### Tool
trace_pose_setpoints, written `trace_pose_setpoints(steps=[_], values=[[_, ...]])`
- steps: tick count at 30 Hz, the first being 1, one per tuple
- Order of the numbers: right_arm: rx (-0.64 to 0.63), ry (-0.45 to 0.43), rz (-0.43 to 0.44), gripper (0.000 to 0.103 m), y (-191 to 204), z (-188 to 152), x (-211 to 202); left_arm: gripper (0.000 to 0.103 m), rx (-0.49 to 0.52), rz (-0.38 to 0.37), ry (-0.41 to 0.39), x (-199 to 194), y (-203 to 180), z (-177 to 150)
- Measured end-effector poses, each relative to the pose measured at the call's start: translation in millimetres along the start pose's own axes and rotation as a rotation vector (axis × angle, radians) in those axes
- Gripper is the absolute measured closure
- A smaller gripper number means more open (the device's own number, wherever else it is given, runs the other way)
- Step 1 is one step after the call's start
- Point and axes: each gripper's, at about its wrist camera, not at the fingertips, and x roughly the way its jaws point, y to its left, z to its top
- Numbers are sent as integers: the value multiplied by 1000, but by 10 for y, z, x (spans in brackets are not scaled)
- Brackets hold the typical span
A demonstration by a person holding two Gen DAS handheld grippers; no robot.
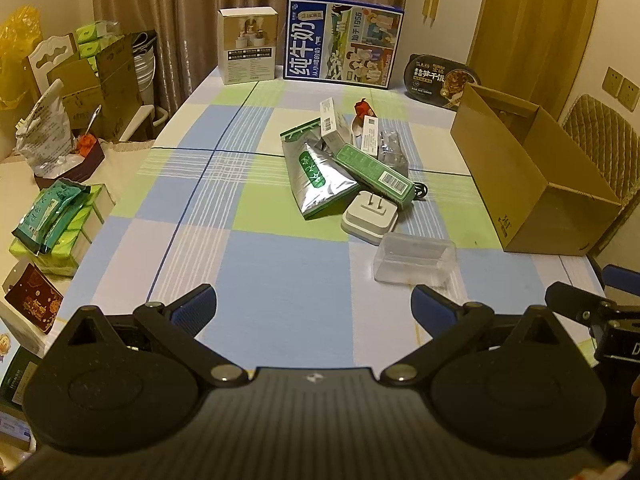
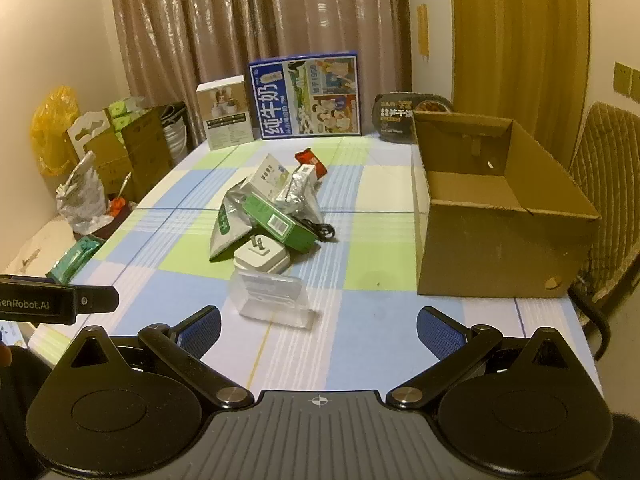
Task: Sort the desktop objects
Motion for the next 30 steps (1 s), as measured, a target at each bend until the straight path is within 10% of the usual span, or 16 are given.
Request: trace_pose_setpoints(steps=[30], values=[[34,63,76,2,-235,-10,216,1,50,-18,49,100,-155,21]])
